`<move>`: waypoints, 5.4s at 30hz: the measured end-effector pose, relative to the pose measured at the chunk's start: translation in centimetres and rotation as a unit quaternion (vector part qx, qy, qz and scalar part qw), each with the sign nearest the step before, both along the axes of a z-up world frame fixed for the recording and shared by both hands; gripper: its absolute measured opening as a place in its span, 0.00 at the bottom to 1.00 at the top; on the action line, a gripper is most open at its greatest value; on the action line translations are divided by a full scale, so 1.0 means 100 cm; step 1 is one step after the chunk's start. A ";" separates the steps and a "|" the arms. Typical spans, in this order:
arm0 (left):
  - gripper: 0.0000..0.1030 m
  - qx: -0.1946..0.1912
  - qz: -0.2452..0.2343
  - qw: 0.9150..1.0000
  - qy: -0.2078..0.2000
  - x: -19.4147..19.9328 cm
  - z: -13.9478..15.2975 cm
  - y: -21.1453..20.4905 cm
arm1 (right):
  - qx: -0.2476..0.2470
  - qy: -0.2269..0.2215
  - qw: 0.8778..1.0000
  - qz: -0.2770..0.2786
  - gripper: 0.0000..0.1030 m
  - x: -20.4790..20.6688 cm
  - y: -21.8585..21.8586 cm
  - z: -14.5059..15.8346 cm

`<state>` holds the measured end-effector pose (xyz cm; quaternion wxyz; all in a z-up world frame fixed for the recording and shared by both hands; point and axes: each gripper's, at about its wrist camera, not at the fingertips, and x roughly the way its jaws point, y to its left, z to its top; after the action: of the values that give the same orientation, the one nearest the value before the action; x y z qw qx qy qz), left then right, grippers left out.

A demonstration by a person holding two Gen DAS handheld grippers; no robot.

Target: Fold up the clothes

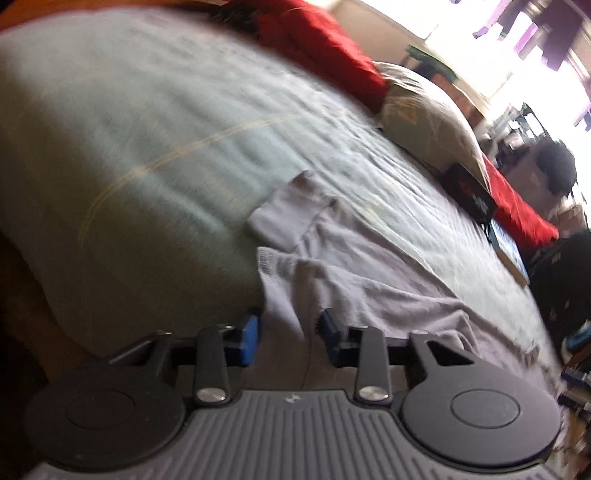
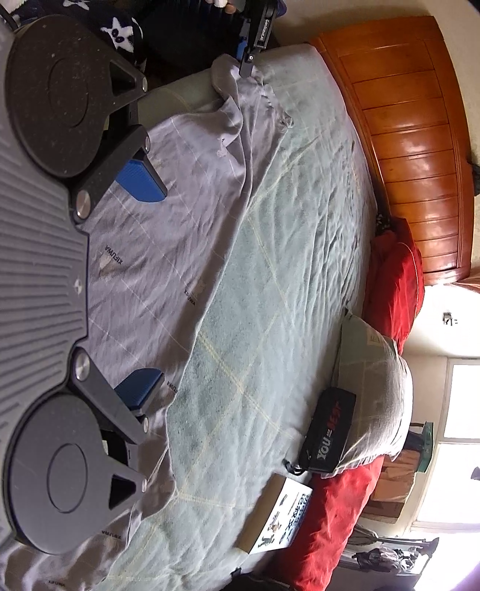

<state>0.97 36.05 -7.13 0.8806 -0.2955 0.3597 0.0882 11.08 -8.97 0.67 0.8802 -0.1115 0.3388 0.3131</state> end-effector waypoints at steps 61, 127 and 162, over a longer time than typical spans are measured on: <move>0.81 0.264 -0.045 0.960 0.078 0.027 0.039 -0.088 | -0.047 0.052 0.932 0.356 0.23 0.115 0.270 -0.046; 0.86 0.221 -0.022 0.974 0.042 0.015 0.042 -0.067 | -0.020 0.093 0.922 0.375 0.15 0.069 0.243 -0.022; 0.92 0.237 -0.152 0.959 0.026 0.090 0.008 -0.049 | -0.069 -0.040 0.950 0.303 0.24 0.098 0.189 -0.049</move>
<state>10.01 31.17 -6.34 0.9189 -0.0183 0.3916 0.0439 20.91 9.97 -4.25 0.7470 -0.2821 0.2744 0.5359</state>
